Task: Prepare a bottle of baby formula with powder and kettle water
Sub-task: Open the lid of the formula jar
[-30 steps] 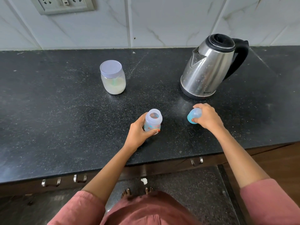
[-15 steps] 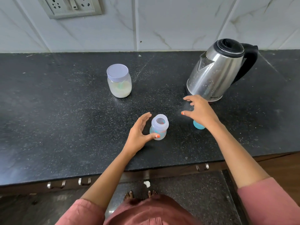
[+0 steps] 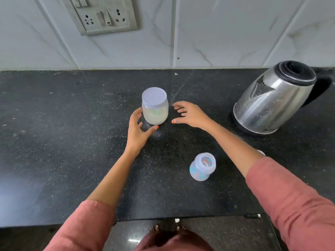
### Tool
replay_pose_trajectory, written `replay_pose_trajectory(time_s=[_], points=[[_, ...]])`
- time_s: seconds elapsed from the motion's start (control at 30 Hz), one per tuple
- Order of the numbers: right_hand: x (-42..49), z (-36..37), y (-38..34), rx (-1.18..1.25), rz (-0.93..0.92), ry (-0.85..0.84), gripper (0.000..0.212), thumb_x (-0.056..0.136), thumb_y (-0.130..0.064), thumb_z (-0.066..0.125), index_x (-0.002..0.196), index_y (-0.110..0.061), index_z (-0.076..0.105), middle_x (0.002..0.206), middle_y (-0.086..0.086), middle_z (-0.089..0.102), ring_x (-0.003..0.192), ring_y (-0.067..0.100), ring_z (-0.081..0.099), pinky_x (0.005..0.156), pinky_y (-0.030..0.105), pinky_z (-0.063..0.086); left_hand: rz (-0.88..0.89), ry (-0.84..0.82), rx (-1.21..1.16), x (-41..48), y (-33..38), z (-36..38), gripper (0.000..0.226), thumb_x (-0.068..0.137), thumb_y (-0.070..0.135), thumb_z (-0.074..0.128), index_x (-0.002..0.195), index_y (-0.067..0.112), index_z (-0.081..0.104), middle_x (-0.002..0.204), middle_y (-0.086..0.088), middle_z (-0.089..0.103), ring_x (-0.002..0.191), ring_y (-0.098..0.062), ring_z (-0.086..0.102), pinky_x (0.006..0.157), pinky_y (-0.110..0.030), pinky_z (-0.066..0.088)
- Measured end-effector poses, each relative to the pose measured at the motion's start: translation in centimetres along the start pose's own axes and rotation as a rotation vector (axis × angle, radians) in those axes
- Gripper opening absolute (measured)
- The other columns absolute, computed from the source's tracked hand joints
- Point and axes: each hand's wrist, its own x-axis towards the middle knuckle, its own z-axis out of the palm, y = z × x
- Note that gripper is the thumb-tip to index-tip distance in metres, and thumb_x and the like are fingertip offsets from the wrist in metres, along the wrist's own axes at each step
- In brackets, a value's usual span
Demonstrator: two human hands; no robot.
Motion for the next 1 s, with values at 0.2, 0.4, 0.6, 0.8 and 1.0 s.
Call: replay_pose_trajectory(time_s=[0.2, 0.4, 0.6, 0.8, 1.0], points=[[3.0, 1.6, -1.3, 0.040, -0.021, -0.062, 0.089, 0.070, -0.012, 0.078, 0.142, -0.013, 0.024, 0.147, 0.007, 0.034, 0.131, 0.023, 0.038, 0.106, 0.037, 0.038, -0.036, -0.203, 0.041, 4.7, -0.9, -1.0, 0.090, 0.070, 0.011, 0.079, 0.141, 0.019, 0.025, 0.139, 0.008, 0.037, 0.128, -0.010, 0.036, 0.101, -0.025, 0.035], [3.7, 2.5, -1.6, 0.150, 0.019, -0.002, 0.088, 0.070, -0.007, 0.076, 0.142, -0.013, 0.025, 0.147, 0.007, 0.035, 0.131, 0.024, 0.040, 0.105, 0.039, 0.040, -0.075, -0.212, 0.050, 5.9, -0.3, -1.1, 0.091, 0.067, 0.007, 0.081, 0.141, 0.018, 0.028, 0.140, 0.000, 0.043, 0.122, -0.010, 0.043, 0.102, -0.033, 0.041], [2.5, 2.1, -2.3, 0.132, -0.010, 0.015, 0.087, 0.070, -0.006, 0.077, 0.141, -0.012, 0.027, 0.146, 0.006, 0.037, 0.130, 0.024, 0.042, 0.104, 0.037, 0.039, -0.035, -0.172, 0.061, 4.6, 0.9, -1.2, 0.091, 0.066, 0.006, 0.081, 0.141, 0.017, 0.030, 0.139, 0.000, 0.044, 0.119, -0.005, 0.041, 0.098, -0.025, 0.039], [-0.6, 1.4, -4.0, 0.047, -0.043, -0.010, 0.089, 0.070, -0.011, 0.077, 0.141, -0.014, 0.025, 0.146, 0.006, 0.036, 0.131, 0.023, 0.041, 0.102, 0.034, 0.039, 0.005, -0.188, 0.050, 1.8, 2.7, -2.2, 0.094, 0.064, 0.007, 0.083, 0.141, 0.017, 0.031, 0.136, 0.003, 0.047, 0.120, -0.006, 0.045, 0.097, -0.024, 0.041], [-5.1, 2.2, -5.6, -0.008, -0.032, -0.059, 0.091, 0.069, -0.013, 0.078, 0.141, -0.015, 0.023, 0.145, 0.005, 0.036, 0.130, 0.022, 0.039, 0.103, 0.036, 0.038, 0.009, -0.198, 0.045, -3.0, 3.7, -3.6, 0.095, 0.063, 0.005, 0.082, 0.141, 0.017, 0.031, 0.130, 0.009, 0.048, 0.117, -0.001, 0.046, 0.086, -0.004, 0.040]])
